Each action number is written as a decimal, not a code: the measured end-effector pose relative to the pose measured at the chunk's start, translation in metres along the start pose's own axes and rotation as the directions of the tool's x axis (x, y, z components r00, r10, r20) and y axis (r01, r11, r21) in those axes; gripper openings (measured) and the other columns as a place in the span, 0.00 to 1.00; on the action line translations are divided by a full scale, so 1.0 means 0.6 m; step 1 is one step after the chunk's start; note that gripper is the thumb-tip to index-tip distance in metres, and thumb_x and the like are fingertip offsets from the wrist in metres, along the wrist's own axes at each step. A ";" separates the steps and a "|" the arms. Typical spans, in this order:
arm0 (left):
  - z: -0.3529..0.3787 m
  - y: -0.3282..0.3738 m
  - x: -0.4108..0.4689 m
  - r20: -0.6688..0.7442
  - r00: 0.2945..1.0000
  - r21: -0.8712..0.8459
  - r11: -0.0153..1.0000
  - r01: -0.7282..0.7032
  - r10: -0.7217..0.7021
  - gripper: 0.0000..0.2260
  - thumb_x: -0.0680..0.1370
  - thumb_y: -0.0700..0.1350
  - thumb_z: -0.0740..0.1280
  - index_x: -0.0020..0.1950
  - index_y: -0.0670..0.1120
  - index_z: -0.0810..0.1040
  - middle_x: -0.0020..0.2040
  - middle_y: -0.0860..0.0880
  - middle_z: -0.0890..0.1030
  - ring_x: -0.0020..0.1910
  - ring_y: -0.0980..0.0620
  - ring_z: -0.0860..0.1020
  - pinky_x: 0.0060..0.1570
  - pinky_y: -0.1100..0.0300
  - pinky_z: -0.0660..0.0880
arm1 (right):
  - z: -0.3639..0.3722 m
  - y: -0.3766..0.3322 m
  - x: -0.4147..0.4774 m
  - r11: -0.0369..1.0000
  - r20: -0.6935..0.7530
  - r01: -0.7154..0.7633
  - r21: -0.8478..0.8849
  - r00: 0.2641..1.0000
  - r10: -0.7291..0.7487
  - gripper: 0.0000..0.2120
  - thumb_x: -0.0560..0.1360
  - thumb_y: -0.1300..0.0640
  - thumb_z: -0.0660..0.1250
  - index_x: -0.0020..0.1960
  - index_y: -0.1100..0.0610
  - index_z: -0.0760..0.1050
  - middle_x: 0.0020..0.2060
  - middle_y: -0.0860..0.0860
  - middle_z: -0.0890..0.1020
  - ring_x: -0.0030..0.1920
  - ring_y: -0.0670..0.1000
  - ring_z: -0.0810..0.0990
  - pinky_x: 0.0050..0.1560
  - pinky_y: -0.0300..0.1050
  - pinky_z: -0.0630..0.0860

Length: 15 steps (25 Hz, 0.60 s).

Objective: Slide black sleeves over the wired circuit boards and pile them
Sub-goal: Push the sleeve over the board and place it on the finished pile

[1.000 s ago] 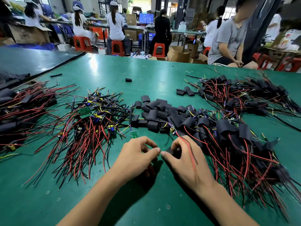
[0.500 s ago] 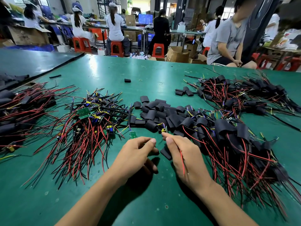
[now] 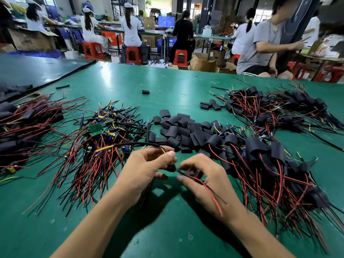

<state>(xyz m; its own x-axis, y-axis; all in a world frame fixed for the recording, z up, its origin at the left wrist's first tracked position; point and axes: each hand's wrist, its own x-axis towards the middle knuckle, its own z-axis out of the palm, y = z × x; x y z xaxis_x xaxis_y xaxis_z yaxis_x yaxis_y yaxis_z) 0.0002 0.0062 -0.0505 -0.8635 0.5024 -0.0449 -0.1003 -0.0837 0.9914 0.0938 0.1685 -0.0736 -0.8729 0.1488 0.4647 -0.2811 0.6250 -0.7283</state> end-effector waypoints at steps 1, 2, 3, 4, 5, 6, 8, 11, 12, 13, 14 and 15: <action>0.000 -0.001 0.000 -0.072 0.996 0.037 0.998 -0.051 0.054 0.07 0.72 0.46 0.74 0.48 0.45 0.84 0.43 0.46 0.86 0.36 0.56 0.82 0.29 0.66 0.74 | -0.004 0.004 -0.002 0.995 -0.007 -0.085 -0.045 0.996 0.085 0.14 0.69 0.47 0.76 0.53 0.44 0.78 0.46 0.41 0.79 0.47 0.44 0.78 0.47 0.32 0.71; 0.001 -0.001 0.000 -0.138 0.986 0.041 0.996 -0.084 0.089 0.05 0.73 0.43 0.74 0.46 0.44 0.84 0.40 0.45 0.86 0.33 0.55 0.81 0.27 0.66 0.74 | -0.008 0.011 -0.003 0.973 0.001 -0.153 -0.174 0.988 0.156 0.19 0.68 0.40 0.74 0.56 0.44 0.76 0.48 0.40 0.77 0.49 0.43 0.77 0.50 0.36 0.71; -0.001 -0.001 0.001 -0.190 0.975 0.047 0.994 -0.103 0.110 0.04 0.74 0.42 0.74 0.45 0.42 0.82 0.37 0.44 0.85 0.31 0.54 0.81 0.26 0.64 0.74 | -0.012 0.020 -0.006 0.915 0.024 -0.191 -0.356 0.977 0.213 0.24 0.68 0.34 0.70 0.59 0.45 0.75 0.51 0.41 0.75 0.53 0.44 0.75 0.54 0.42 0.71; -0.002 -0.001 0.002 -0.226 0.967 0.064 0.992 -0.105 0.117 0.06 0.75 0.41 0.74 0.45 0.40 0.80 0.36 0.42 0.83 0.29 0.51 0.81 0.25 0.62 0.74 | -0.014 0.026 -0.009 0.845 0.040 -0.214 -0.490 0.963 0.267 0.27 0.68 0.31 0.65 0.61 0.46 0.75 0.52 0.43 0.74 0.56 0.47 0.73 0.55 0.47 0.70; -0.004 -0.001 0.002 -0.245 0.963 0.091 0.992 -0.089 0.109 0.07 0.75 0.41 0.73 0.45 0.38 0.79 0.35 0.40 0.82 0.28 0.48 0.81 0.24 0.61 0.74 | -0.017 0.027 -0.011 0.804 0.044 -0.233 -0.547 0.951 0.306 0.28 0.69 0.30 0.63 0.60 0.47 0.77 0.52 0.44 0.74 0.57 0.50 0.72 0.56 0.48 0.69; -0.005 -0.002 0.003 -0.261 0.962 0.115 0.992 -0.056 0.084 0.08 0.76 0.41 0.73 0.46 0.36 0.78 0.34 0.39 0.81 0.27 0.47 0.80 0.23 0.60 0.74 | -0.018 0.026 -0.009 0.796 0.039 -0.252 -0.550 0.944 0.327 0.25 0.72 0.32 0.64 0.60 0.48 0.78 0.52 0.45 0.74 0.58 0.51 0.72 0.56 0.49 0.69; -0.012 -0.004 0.005 -0.287 0.958 0.100 0.994 0.037 -0.007 0.09 0.77 0.42 0.72 0.47 0.36 0.78 0.32 0.42 0.80 0.27 0.48 0.79 0.25 0.60 0.76 | -0.016 0.023 -0.006 0.807 0.025 -0.256 -0.532 0.948 0.317 0.19 0.75 0.38 0.66 0.60 0.48 0.79 0.53 0.46 0.76 0.59 0.52 0.73 0.57 0.50 0.70; -0.018 0.005 0.008 -0.186 0.955 -0.163 0.966 0.202 -0.231 0.07 0.76 0.38 0.72 0.48 0.34 0.79 0.37 0.41 0.82 0.31 0.48 0.81 0.30 0.62 0.80 | -0.015 0.022 -0.005 0.793 -0.002 -0.260 -0.551 0.951 0.310 0.16 0.78 0.42 0.65 0.62 0.48 0.79 0.54 0.47 0.77 0.60 0.53 0.73 0.59 0.50 0.69; -0.019 0.009 0.009 -0.125 0.950 -0.243 0.938 0.249 -0.285 0.06 0.75 0.37 0.72 0.48 0.34 0.80 0.39 0.40 0.83 0.34 0.47 0.82 0.33 0.62 0.81 | -0.017 0.023 -0.004 0.795 -0.009 -0.266 -0.545 0.950 0.311 0.15 0.79 0.43 0.64 0.62 0.49 0.79 0.53 0.49 0.78 0.59 0.54 0.74 0.59 0.51 0.69; -0.021 0.012 0.010 -0.082 0.947 -0.289 0.917 0.275 -0.310 0.06 0.74 0.36 0.71 0.48 0.34 0.80 0.39 0.40 0.83 0.35 0.46 0.84 0.35 0.62 0.82 | -0.018 0.025 -0.003 0.807 -0.019 -0.274 -0.523 0.951 0.310 0.15 0.79 0.44 0.65 0.61 0.50 0.79 0.53 0.50 0.79 0.58 0.55 0.75 0.60 0.52 0.70; -0.023 0.014 0.011 -0.062 0.948 -0.306 0.910 0.280 -0.312 0.07 0.73 0.35 0.71 0.48 0.33 0.80 0.39 0.40 0.84 0.37 0.46 0.84 0.36 0.63 0.82 | -0.018 0.026 -0.002 0.826 -0.035 -0.285 -0.487 0.951 0.308 0.13 0.79 0.46 0.66 0.60 0.51 0.80 0.52 0.50 0.80 0.57 0.56 0.75 0.60 0.53 0.71; -0.024 0.015 0.012 -0.061 0.952 -0.310 0.912 0.268 -0.301 0.08 0.72 0.36 0.72 0.48 0.33 0.80 0.39 0.40 0.84 0.37 0.45 0.85 0.36 0.63 0.82 | -0.017 0.027 0.000 0.848 -0.060 -0.304 -0.435 0.949 0.310 0.12 0.78 0.48 0.68 0.59 0.51 0.81 0.51 0.50 0.81 0.56 0.55 0.76 0.59 0.53 0.71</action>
<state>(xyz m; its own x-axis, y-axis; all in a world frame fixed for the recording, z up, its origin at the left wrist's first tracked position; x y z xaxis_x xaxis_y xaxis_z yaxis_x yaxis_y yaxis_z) -0.0139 -0.0034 -0.0438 -0.8219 0.4507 -0.3484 -0.4763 -0.2081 0.8543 0.0934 0.1865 -0.0804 -0.8913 0.3810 0.2460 0.2007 0.8178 -0.5394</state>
